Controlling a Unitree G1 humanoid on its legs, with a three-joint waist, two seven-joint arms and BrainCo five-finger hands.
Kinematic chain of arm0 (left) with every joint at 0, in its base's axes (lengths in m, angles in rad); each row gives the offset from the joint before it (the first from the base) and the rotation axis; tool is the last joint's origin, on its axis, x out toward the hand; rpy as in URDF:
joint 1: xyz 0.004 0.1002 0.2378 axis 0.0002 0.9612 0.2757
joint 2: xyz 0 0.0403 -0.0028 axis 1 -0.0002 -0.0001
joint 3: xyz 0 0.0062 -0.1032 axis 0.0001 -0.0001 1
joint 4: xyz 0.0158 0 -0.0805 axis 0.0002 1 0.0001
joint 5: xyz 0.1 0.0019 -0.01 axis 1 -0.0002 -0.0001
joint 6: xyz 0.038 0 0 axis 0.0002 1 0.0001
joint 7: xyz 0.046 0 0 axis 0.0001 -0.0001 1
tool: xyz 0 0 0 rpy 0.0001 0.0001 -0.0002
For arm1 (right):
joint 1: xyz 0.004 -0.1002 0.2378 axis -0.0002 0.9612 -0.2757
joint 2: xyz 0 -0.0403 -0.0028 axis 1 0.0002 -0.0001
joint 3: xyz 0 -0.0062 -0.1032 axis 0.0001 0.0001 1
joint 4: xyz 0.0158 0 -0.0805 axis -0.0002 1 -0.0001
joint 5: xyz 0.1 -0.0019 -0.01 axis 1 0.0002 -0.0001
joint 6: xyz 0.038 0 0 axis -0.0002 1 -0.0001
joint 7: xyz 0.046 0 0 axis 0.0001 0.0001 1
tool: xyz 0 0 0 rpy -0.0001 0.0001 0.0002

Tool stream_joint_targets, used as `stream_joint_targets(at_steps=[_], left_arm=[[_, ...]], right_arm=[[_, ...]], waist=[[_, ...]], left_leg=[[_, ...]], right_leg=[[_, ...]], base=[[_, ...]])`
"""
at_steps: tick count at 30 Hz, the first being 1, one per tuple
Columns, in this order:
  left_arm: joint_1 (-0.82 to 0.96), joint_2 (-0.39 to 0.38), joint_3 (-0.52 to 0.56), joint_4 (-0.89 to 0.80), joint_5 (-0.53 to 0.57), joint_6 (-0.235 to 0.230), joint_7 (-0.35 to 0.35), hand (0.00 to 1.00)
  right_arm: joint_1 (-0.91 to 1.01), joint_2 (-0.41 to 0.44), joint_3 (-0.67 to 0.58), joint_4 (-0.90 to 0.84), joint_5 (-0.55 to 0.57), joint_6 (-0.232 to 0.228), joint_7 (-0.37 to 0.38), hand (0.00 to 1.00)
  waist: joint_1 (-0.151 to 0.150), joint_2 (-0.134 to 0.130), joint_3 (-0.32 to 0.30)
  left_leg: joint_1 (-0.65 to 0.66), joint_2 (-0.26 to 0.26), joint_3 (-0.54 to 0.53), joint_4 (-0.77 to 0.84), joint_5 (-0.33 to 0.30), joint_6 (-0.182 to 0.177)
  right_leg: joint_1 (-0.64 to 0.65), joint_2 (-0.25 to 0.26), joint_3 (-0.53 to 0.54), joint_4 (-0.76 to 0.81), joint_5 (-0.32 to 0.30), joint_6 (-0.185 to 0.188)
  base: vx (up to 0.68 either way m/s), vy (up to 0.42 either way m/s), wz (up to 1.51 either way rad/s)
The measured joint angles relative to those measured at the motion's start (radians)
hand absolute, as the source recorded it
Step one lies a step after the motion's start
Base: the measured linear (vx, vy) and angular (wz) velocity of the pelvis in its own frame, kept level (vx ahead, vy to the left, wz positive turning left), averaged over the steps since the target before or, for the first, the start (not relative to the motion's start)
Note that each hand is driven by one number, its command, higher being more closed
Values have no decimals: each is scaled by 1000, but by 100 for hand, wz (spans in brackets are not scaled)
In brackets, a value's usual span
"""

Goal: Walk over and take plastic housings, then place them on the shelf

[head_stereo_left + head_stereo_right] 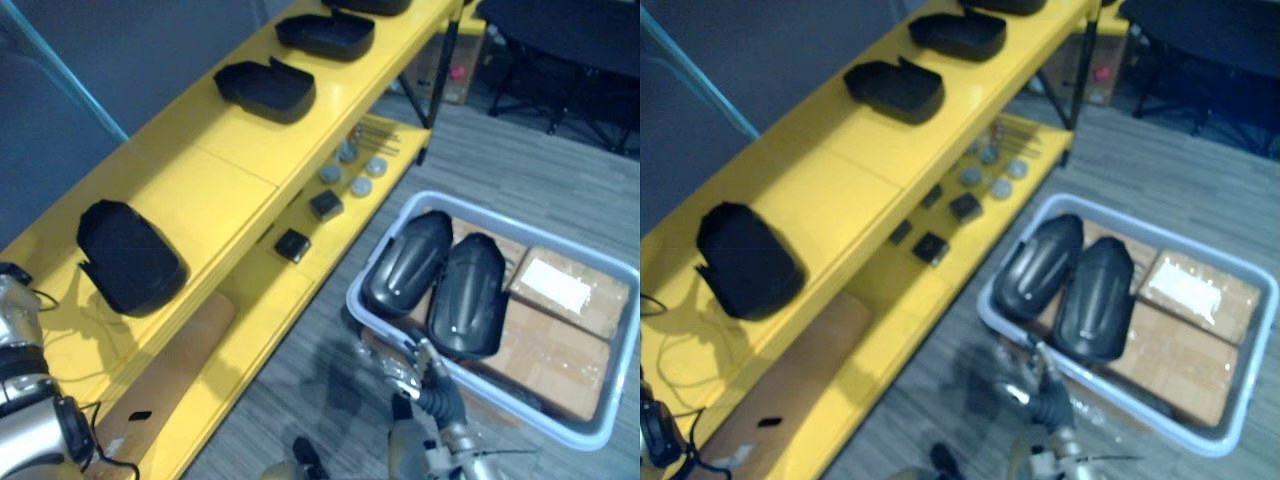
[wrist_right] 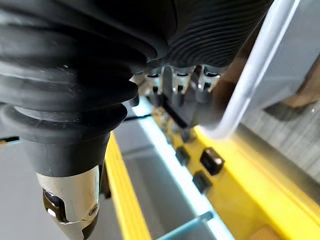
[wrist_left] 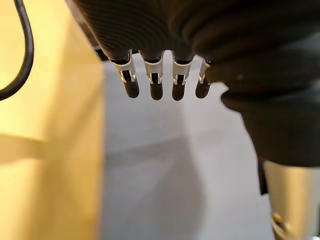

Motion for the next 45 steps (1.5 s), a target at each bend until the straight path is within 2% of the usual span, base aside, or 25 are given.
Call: stream_joint_targets(at_steps=[2, 6, 7, 8, 9, 11, 12, 13, 14, 15, 18, 19, 21, 24, 25, 28, 29, 31, 33, 36, 39, 41, 45], left_arm=[[47, -1, -1, -51, 0, -68, 5, 0], [173, -35, -5, -209, 2, -185, 6, 0], [223, -56, -8, -267, 2, -209, 4, 0], [306, -106, -9, -372, 1, -258, -12, 0], [335, -130, -11, -415, 1, -270, -15, 0], [448, -224, -21, -549, 3, -295, -56, 0], [527, -288, -31, -623, 6, -304, -74, 0], [566, -320, -48, -656, 14, -308, -84, 0], [646, -389, -75, -724, 56, -313, -98, 0], [715, -450, -94, -776, 105, -319, -97, 0], [801, -522, -87, -817, 169, -345, -66, 0], [831, -548, -66, -829, 201, -349, -45, 0], [880, -615, -8, -838, 202, -359, -28, 0], [930, -693, 36, -782, 203, -354, 10, 0], [944, -717, 41, -759, 181, -354, -4, 0], [978, -785, 22, -592, 111, -335, -122, 0], [982, -811, 13, -513, 98, -308, -175, 0], [984, -834, -25, -393, 95, -297, -246, 0], [984, -858, -46, -291, 45, -297, -312, 0], [965, -861, -54, -138, -12, -298, -433, 0], [930, -861, -82, 6, -37, -295, -523, 0], [900, -866, -96, 79, -96, -280, -562, 0], [844, -870, -154, 219, -116, -243, -594, 0]], right_arm=[[7, 18, -1, 6, 10, -40, -6, 0], [-15, 45, -7, 9, 27, -91, -46, 0], [-21, 50, -14, 9, 31, -103, -49, 0], [-35, 65, -28, 9, 70, -125, -48, 0], [-41, 73, -40, 9, 77, -129, -49, 0], [-75, 93, -78, 12, 90, -156, -49, 0], [-99, 98, -97, 12, 90, -167, -50, 0], [-109, 104, -108, 13, 90, -170, -55, 0], [-135, 114, -126, 19, 90, -171, -71, 0], [-163, 124, -147, 45, 92, -183, -73, 0], [-216, 150, -182, 105, 115, -185, -77, 0], [-236, 156, -194, 128, 115, -185, -81, 0], [-252, 166, -213, 147, 115, -185, -89, 0], [-259, 176, -233, 180, 113, -181, -120, 0], [-259, 180, -237, 186, 108, -174, -139, 0], [-260, 201, -262, 197, 120, -134, -178, 0], [-260, 208, -264, 200, 141, -107, -180, 0], [-259, 218, -267, 221, 145, -77, -192, 0], [-258, 225, -266, 271, 145, -50, -200, 0], [-259, 235, -267, 355, 144, -35, -199, 0], [-261, 235, -271, 459, 145, -31, -194, 0], [-273, 235, -277, 532, 147, -18, -170, 0], [-348, 232, -299, 736, 187, 31, -116, 0]], waist=[[1, 1, -48], [12, -5, -72], [16, -8, -83], [38, -16, -101], [43, -20, -105], [68, -35, -126], [81, -43, -132], [88, -47, -136], [102, -56, -143], [118, -63, -148], [149, -83, -161], [166, -86, -163], [174, -82, -173], [193, -75, -177], [200, -75, -177], [203, -72, -175], [200, -75, -175], [199, -82, -174], [199, -93, -173], [197, -109, -166], [197, -108, -166], [195, -107, -164], [190, -110, -162]], left_leg=[[7, 1, -10, -13, 0, 0], [38, 2, -45, -29, 1, -1], [39, 2, -58, -30, 1, -1], [37, 4, -73, -29, 1, -1], [37, 5, -85, -29, 1, -1], [37, 7, -114, -29, 1, -2], [38, 6, -132, -29, 1, -2], [38, 5, -143, -29, 0, -2], [37, 4, -163, -29, 1, -3], [36, 3, -174, -29, 1, -4], [33, -1, -212, -29, 4, -9], [31, -3, -221, -29, 4, -9], [16, -12, -252, -30, 4, -9], [17, -21, -274, -30, 5, -7], [17, -22, -274, -30, 5, -7], [16, -28, -281, -30, 6, -6], [18, -29, -291, -30, 6, -6], [18, -29, -299, -29, 6, -6], [18, -26, -302, -29, 6, -6], [18, -22, -301, -33, 5, -6], [20, -25, -299, -44, 6, -6], [20, -25, -298, -47, 6, -6], [26, -31, -299, -64, 11, -8]], right_leg=[[34, 1, -19, -37, 5, 3], [109, -1, -69, -87, 11, 7], [121, -1, -79, -97, 11, 7], [138, -1, -103, -111, 12, 8], [148, -1, -117, -117, 12, 8], [175, 0, -151, -135, 11, 8], [194, -1, -167, -146, 11, 8], [204, -2, -179, -154, 11, 8], [217, -2, -198, -161, 11, 8], [225, -1, -209, -170, 12, 8], [245, 1, -237, -180, 11, 7], [255, 2, -250, -186, 11, 8], [257, -1, -273, -187, 8, 10], [272, -10, -293, -187, 4, 12], [272, -12, -293, -187, 3, 13], [282, -18, -313, -185, -1, 15], [286, -19, -318, -184, -5, 17], [286, -22, -324, -173, -15, 22], [286, -25, -336, -163, -25, 21], [281, -26, -337, -150, -35, 25], [270, -33, -336, -138, -42, 29], [270, -33, -335, -138, -44, 29], [269, -27, -334, -141, -44, 30]], base=[[76, 12, 15], [60, 4, 29], [50, -11, 36], [61, -19, 40], [51, -26, 47], [40, -26, 44], [33, -22, 37], [32, -18, 45], [33, -14, 41], [40, -7, 36], [19, -16, 35], [-9, -19, 33], [-1, -5, 35], [-4, 17, 19], [-2, 18, 10], [14, 8, 12], [17, -1, 15], [16, -1, 15], [23, -4, 10], [18, -13, 2], [33, 4, 0], [39, 6, 0], [25, 0, 0]])
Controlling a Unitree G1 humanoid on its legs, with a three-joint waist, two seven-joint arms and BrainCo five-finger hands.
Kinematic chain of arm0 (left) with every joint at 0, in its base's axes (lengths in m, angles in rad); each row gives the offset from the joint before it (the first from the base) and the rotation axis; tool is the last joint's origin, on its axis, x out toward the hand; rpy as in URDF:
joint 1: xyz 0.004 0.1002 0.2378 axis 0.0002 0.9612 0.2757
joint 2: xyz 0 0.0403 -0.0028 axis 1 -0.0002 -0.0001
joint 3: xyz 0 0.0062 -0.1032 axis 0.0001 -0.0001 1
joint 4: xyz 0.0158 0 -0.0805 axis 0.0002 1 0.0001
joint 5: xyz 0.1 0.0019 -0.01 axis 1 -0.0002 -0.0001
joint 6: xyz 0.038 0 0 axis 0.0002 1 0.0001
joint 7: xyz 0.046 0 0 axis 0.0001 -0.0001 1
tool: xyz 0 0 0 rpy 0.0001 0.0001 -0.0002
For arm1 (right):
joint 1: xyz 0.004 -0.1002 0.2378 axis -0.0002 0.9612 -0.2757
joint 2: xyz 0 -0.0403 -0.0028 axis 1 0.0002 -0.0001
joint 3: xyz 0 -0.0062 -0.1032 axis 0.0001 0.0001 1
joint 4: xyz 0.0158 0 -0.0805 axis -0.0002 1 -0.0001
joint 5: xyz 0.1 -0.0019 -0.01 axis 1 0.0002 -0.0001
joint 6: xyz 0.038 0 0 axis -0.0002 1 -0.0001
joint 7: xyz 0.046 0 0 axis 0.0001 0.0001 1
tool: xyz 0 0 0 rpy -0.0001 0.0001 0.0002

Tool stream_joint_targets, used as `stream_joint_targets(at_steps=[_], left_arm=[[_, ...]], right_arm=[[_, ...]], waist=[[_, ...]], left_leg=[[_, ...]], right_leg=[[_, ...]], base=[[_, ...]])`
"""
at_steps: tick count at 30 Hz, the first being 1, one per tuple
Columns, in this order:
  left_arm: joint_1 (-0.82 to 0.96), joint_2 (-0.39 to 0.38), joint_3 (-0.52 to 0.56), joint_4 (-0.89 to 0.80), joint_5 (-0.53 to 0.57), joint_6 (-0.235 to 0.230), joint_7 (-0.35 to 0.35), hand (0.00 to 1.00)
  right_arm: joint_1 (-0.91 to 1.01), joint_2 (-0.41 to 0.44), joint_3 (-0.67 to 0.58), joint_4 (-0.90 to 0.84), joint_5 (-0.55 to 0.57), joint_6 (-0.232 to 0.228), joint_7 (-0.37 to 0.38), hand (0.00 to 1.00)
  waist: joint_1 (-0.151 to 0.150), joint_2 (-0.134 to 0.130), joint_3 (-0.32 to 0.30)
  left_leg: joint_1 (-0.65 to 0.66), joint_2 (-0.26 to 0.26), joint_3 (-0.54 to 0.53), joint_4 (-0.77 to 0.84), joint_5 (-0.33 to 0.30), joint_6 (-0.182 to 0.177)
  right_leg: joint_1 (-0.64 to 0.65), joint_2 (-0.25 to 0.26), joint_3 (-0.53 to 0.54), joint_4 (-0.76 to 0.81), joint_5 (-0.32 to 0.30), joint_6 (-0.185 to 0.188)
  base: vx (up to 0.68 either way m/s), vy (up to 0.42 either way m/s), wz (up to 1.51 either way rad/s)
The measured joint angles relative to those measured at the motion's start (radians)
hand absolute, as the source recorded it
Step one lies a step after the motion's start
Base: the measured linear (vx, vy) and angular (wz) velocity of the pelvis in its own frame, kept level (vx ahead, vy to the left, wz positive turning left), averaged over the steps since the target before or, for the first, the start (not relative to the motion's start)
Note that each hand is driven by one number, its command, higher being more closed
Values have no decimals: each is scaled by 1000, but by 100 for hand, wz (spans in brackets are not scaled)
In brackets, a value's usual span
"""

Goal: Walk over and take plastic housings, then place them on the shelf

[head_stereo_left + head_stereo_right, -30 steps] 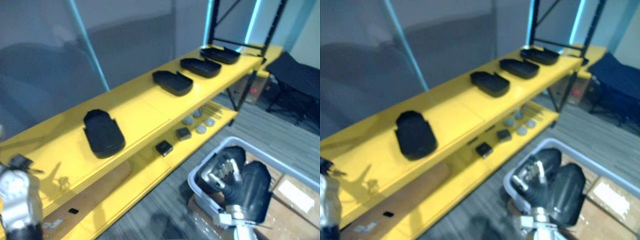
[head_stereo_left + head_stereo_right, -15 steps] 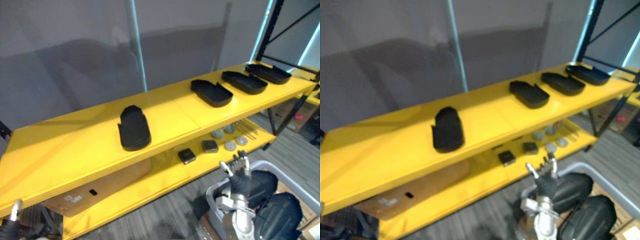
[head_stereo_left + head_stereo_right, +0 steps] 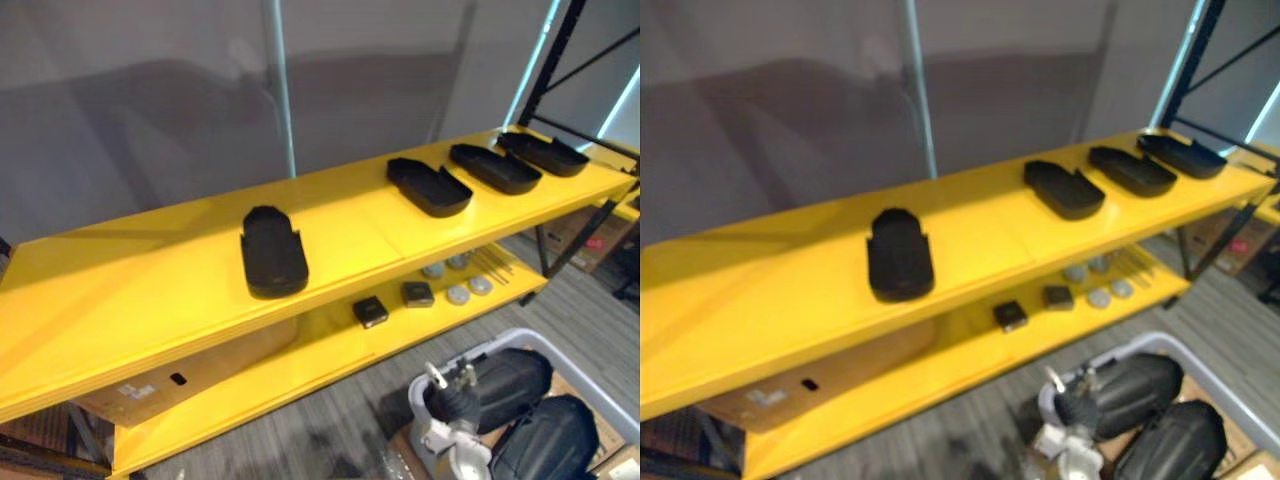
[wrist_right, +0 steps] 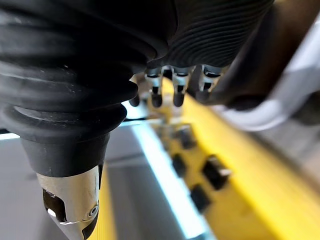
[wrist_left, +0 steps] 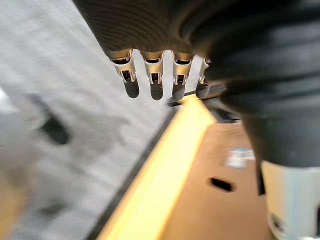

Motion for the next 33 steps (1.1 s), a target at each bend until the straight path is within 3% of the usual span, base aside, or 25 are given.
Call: stream_joint_targets(at_steps=[5, 9, 13, 14, 18, 23, 26, 28, 32, 33], left_arm=[[-57, 35, -67, 88, -9, 8, -1, 0], [-105, 69, -121, 111, -8, 16, 15, 0], [-156, 96, -175, 132, -1, 18, 17, 0], [-208, 139, -257, 179, 29, 51, 18, 0], [-205, 139, -257, 179, 29, 51, 18, 0], [-194, 139, -275, 178, 79, 53, 17, 0], [-189, 139, -285, 168, 149, 58, 12, 0], [-179, 139, -286, 143, 225, 65, 6, 0], [-190, 139, -287, 139, 287, 80, -6, 0], [-193, 140, -288, 139, 303, 84, -7, 0]], right_arm=[[-132, -30, -70, 336, 20, 56, 114, 0], [-177, -51, -83, 417, 16, 61, 172, 0], [-218, -48, -91, 449, 13, 60, 217, 0], [-259, -41, -57, 465, -83, -1, 272, 0], [-259, -40, -56, 464, -83, -1, 272, 0], [-211, -33, -57, 296, -81, -1, 265, 0], [-184, -19, -56, 155, -80, -5, 254, 0], [-176, 2, -46, 25, -80, -28, 232, 0], [-171, 7, -16, -159, -85, -82, 169, 0], [-175, 10, -12, -175, -130, -98, 109, 0]], waist=[[-5, 3, 15], [-15, -9, 30], [-19, -30, 59], [-48, -47, 86], [-47, -48, 85], [-55, -35, 61], [-63, -29, 57], [-75, -27, 56], [-76, -28, 56], [-76, -28, 56]], left_leg=[[11, -5, -9, -14, 4, -1], [14, -6, -27, -13, 6, 0], [19, -13, -28, -14, 14, 7], [11, -34, -55, -25, 53, 19], [10, -34, -56, -25, 53, 18], [-29, -33, -54, -27, 67, 16], [-49, -28, 32, -27, 85, 13], [-56, -22, 105, -27, 99, 21], [-48, -15, 131, -27, 101, 22], [-42, -13, 135, -28, 100, 22]], right_leg=[[4, 2, -5, -4, 0, 0], [18, 1, -16, -2, 0, 0], [18, -8, -16, 9, 0, 0], [33, -23, -38, -5, 27, 7], [33, -23, -40, -5, 27, 7], [5, -23, -60, 0, 26, 5], [1, -24, -68, 6, 24, 2], [-2, -23, -71, 12, 21, -3], [-3, -19, -61, 19, 15, -14], [-2, -18, -55, 23, 12, -18]], base=[[33, -4, 2], [6, 5, 13], [-19, 9, 0], [0, 0, 0], [-2, 0, 1], [-28, 1, 11], [-66, 37, 11], [-50, 16, 8], [-32, 2, -6], [-21, -7, -14]])
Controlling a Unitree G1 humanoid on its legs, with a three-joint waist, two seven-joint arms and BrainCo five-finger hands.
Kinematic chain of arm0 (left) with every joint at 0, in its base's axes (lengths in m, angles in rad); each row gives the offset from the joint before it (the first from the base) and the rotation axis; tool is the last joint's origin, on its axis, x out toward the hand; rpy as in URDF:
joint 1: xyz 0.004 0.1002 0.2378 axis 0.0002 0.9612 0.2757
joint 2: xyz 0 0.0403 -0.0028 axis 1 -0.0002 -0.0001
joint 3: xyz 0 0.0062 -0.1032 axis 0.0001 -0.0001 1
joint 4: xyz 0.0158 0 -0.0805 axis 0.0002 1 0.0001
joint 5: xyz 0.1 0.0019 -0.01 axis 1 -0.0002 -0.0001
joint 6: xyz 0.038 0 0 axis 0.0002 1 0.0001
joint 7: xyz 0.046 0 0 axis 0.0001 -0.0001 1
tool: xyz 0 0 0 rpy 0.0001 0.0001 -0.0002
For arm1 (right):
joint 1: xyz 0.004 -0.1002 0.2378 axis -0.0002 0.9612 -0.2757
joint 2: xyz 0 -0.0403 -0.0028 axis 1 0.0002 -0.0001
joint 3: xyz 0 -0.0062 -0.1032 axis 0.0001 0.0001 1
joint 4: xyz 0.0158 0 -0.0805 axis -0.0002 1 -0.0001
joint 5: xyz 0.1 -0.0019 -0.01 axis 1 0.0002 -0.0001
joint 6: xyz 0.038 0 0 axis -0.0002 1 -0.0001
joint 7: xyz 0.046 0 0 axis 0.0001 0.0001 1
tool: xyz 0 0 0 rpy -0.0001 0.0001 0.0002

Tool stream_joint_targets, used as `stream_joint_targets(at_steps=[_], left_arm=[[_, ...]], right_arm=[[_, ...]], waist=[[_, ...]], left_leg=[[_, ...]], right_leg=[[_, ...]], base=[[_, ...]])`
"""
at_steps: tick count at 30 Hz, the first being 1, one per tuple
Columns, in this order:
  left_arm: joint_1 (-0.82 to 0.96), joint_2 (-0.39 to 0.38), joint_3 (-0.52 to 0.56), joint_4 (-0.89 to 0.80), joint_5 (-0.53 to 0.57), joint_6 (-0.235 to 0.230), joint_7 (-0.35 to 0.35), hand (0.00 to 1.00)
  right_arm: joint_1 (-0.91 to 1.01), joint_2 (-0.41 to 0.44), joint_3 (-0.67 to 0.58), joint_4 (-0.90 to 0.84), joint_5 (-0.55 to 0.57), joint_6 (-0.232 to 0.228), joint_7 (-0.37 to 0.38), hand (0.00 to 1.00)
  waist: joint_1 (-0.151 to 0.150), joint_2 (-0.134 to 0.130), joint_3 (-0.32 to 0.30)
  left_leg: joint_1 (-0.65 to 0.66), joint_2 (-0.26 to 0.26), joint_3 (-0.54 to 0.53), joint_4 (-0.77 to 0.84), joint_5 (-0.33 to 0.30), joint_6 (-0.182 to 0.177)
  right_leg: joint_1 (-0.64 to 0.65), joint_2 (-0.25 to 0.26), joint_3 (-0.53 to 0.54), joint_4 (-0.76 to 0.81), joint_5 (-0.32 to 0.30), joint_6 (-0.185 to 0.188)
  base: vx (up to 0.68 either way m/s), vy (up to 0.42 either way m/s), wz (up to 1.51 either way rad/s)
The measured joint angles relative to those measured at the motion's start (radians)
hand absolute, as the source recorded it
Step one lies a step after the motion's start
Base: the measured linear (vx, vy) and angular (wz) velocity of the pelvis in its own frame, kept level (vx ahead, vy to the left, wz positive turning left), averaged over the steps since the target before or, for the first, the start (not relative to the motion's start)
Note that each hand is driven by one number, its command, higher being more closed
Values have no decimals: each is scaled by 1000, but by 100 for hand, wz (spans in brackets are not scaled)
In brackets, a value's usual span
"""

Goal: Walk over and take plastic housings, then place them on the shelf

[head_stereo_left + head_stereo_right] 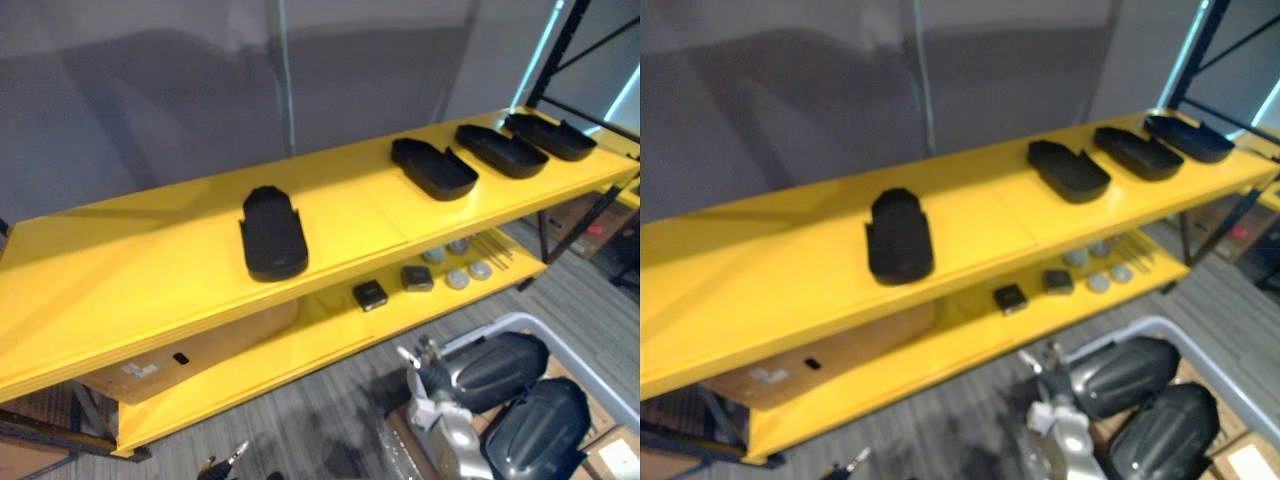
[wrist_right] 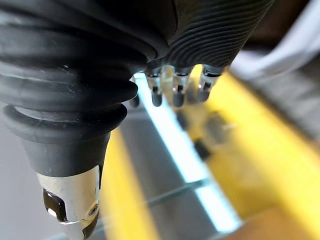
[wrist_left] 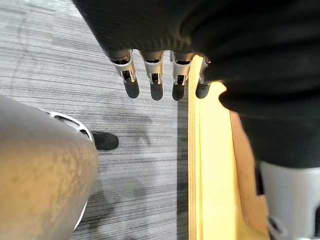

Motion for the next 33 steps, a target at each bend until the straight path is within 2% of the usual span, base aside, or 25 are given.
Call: stream_joint_targets(at_steps=[1, 3, 4, 5, 7, 8, 11, 12, 13, 14, 16, 19, 26, 33], left_arm=[[-5, 1, -10, 0, 11, 6, -5, 0], [-9, 1, -10, 1, 10, 6, -6, 0], [-10, 1, -12, 1, 7, 5, -5, 0], [-10, 1, -27, 2, 5, 5, -5, 0], [-11, 5, -47, 2, 1, 4, -5, 0], [-11, 6, -48, 2, 1, 4, -5, 0], [-11, 11, -63, 12, 7, 7, -6, 0], [-11, 17, -84, 12, 14, 7, -11, 0], [-11, 19, -84, 12, 26, 8, -16, 0], [-12, 19, -84, 12, 46, 8, -21, 0], [-12, 19, -84, 13, 51, 8, -23, 0], [-15, 19, -83, 13, 77, 8, -23, 0], [-24, 19, -79, 14, 82, 8, -24, 0], [-27, 19, -75, 12, 89, 9, -27, 0]], right_arm=[[-2, 4, 3, -27, -90, -12, -135, 0], [0, 10, 2, -64, -149, -12, -272, 0], [3, 16, -4, -101, -197, -12, -390, 0], [12, 27, -28, -151, -229, -13, -465, 0], [35, 29, -66, -234, -237, -28, -513, 0], [40, 27, -72, -258, -237, -38, -514, 0], [39, -17, -111, -348, -217, -71, -419, 0], [28, -65, -106, -374, -181, -79, -324, 0], [15, -84, -104, -378, -161, -79, -282, 0], [-20, -118, -99, -377, -105, -78, -195, 0], [-96, -166, -69, -373, -44, -77, -85, 0], [-200, -210, -27, -352, 4, -75, 18, 0], [-296, -216, 59, -278, 25, -8, 160, 0], [-362, -210, 191, -276, 4, -2, 297, 0]], waist=[[-1, -1, 0], [-1, -1, 0], [-2, 1, 1], [-5, 4, 2], [-11, 5, 2], [-12, 5, 1], [-32, 8, 0], [-31, 9, -1], [-31, 9, -1], [-29, 9, -1], [-26, 9, -1], [-23, 9, -1], [3, 8, -2], [12, 12, 0]], left_leg=[[2, 4, 7, 0, -2, -1], [1, 11, 19, 0, -2, -2], [1, 16, 30, 0, -3, -3], [1, 20, 32, 0, -3, -3], [1, 25, 36, 0, -5, -5], [1, 27, 38, 0, -5, -6], [3, 30, 39, 0, -6, -7], [4, 30, 39, 0, -6, -8], [5, 30, 39, 0, -6, -8], [6, 31, 39, 0, -6, -8], [13, 31, 41, 0, -6, -8], [19, 32, 39, 0, -5, -9], [18, 32, 10, 0, 2, -11], [16, 31, -21, 0, 12, -13]], right_leg=[[-3, 4, 13, 1, -2, -3], [-14, 10, 29, 2, -4, -7], [-23, 16, 47, 3, -4, -8], [-25, 21, 50, 3, -5, -10], [-29, 26, 57, 3, -6, -14], [-31, 28, 59, 4, -7, -15], [-32, 31, 62, 10, -4, -12], [-32, 32, 68, 11, -4, -12], [-32, 32, 69, 11, -4, -12], [-32, 32, 71, 11, -4, -12], [-30, 32, 74, 15, -5, -13], [-27, 32, 76, 21, -6, -15], [-13, 32, 52, 22, -13, -25], [-1, 32, 20, 21, -11, -21]], base=[[-22, -10, -16], [-17, -19, -24], [-10, -30, -26], [-3, -31, -19], [17, -27, -9], [29, -28, -10], [34, -18, -3], [0, 0, 0], [0, 0, 0], [0, 0, 0], [-7, 0, -4], [-29, 1, -1], [-23, -9, 9], [8, -9, 12]])
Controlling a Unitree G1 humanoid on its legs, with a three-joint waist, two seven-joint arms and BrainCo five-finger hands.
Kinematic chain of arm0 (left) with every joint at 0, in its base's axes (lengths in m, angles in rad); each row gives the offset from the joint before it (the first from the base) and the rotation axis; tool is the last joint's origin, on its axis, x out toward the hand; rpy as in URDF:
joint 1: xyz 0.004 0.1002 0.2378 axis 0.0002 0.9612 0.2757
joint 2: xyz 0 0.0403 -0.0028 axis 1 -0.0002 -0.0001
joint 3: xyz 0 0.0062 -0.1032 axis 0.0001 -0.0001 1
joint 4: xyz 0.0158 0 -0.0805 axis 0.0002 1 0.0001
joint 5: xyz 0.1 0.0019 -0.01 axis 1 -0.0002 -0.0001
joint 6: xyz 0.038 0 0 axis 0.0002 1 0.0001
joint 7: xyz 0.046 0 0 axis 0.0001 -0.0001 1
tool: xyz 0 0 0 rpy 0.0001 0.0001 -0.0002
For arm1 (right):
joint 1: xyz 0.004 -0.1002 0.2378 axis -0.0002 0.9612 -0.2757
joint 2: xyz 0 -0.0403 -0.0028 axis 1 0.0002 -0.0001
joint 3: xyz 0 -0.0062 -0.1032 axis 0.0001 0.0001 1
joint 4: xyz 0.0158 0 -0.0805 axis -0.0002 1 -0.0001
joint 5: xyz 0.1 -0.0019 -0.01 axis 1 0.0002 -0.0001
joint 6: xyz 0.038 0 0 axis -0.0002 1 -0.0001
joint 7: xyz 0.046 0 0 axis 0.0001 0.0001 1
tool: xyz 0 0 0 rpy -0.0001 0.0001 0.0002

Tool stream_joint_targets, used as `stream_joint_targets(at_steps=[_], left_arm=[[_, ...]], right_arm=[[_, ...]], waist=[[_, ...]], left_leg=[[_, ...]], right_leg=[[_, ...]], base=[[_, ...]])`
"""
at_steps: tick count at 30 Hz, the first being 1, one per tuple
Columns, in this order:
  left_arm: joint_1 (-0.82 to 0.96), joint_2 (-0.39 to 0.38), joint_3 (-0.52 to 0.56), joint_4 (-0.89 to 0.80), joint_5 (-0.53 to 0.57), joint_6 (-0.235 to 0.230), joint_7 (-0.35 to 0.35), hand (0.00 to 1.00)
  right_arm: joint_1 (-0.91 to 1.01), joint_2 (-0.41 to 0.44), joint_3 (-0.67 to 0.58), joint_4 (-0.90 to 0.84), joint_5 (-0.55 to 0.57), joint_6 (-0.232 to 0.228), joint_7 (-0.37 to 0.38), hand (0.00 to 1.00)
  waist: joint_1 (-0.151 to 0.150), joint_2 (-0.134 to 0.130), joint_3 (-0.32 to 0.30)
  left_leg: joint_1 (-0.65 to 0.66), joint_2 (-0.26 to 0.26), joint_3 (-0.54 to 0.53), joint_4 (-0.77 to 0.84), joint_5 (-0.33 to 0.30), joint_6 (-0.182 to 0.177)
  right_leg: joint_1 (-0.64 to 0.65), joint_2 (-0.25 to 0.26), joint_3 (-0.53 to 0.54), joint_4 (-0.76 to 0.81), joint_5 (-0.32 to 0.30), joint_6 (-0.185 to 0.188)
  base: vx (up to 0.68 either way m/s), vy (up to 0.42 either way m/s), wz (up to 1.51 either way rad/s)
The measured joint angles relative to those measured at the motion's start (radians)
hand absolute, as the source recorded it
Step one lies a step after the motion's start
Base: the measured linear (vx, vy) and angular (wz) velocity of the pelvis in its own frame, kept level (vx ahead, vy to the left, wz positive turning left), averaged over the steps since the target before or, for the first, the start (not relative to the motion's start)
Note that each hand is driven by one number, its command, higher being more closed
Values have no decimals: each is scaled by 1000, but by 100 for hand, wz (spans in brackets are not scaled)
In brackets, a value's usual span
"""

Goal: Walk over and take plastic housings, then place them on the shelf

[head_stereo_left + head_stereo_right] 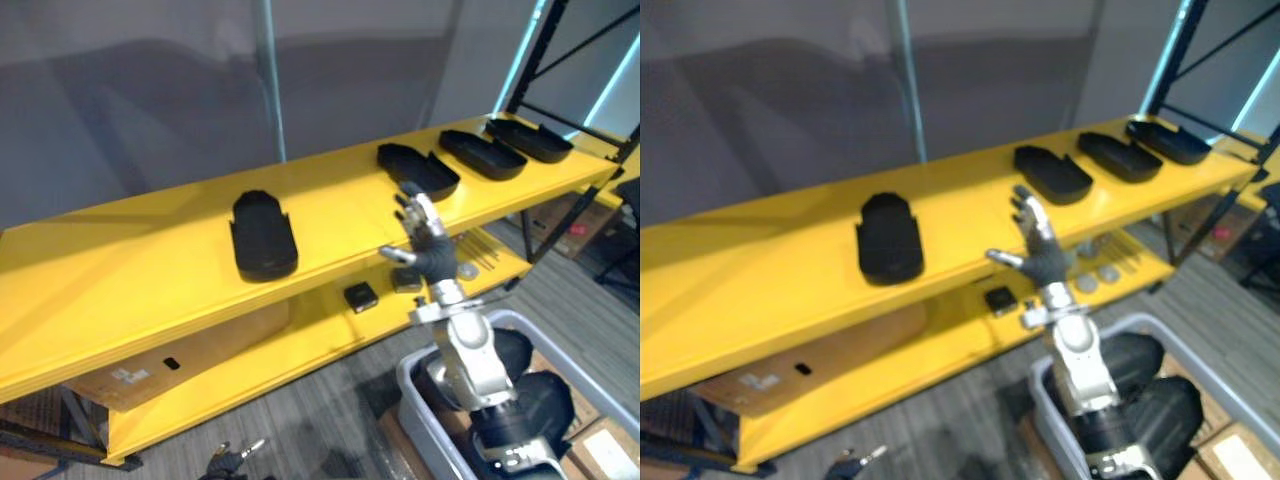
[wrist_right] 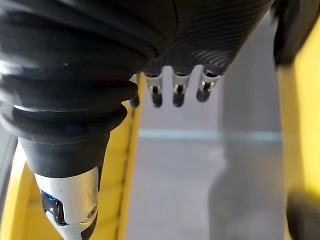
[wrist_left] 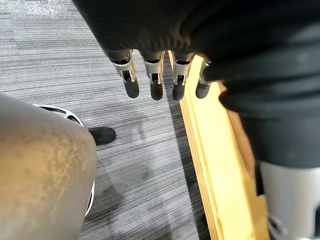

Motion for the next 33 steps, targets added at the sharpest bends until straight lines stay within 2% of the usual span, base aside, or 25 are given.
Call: stream_joint_targets(at_steps=[8, 14, 16, 19, 24, 27, 33], left_arm=[[-8, -6, 1, -3, -1, -2, -1, 0], [-16, -14, -1, -4, -1, -6, -1, 0], [-22, -23, -4, -3, -1, -11, 0, 0], [-23, -25, -10, -4, -1, -12, 0, 0], [-24, -34, -11, -11, -5, -24, 1, 0], [-27, -39, -10, -12, -14, -28, 3, 0], [-27, -50, -10, -18, -18, -31, 7, 0]], right_arm=[[-95, 28, 191, 43, -36, 11, 122, 0], [-179, 69, 287, 125, -40, 37, 129, 0], [-210, 108, 313, 182, -39, 44, 124, 0], [-239, 150, 327, 251, -39, 60, 118, 0], [-278, 213, 344, 387, -40, 81, 53, 0], [-282, 246, 342, 472, -42, 83, -14, 0], [-312, 296, 341, 528, -43, 84, -114, 0]], waist=[[23, 19, 11], [37, 33, 20], [48, 46, 28], [49, 53, 32], [69, 66, 40], [82, 75, 45], [89, 102, 60]], left_leg=[[-14, 7, -42, 0, 13, -6], [-36, 15, -88, 0, 25, -14], [-36, 17, -92, 0, 28, -16], [-36, 15, -118, 0, 29, -17], [-48, 15, -142, 0, 33, -20], [-53, 13, -152, 1, 35, -21], [-55, 13, -171, 1, 37, -24]], right_leg=[[17, 9, -45, 0, -14, -3], [23, 14, -90, 5, -22, -3], [26, 15, -97, 7, -25, -4], [40, 15, -122, 9, -33, -2], [39, 14, -146, 26, -49, -1], [40, 11, -162, 33, -56, 0], [42, 9, -175, 48, -70, 1]], base=[[-19, -24, 17], [-1, -34, 20], [1, -19, 7], [3, -22, 22], [1, -20, 17], [16, -11, 12], [13, -15, 7]])
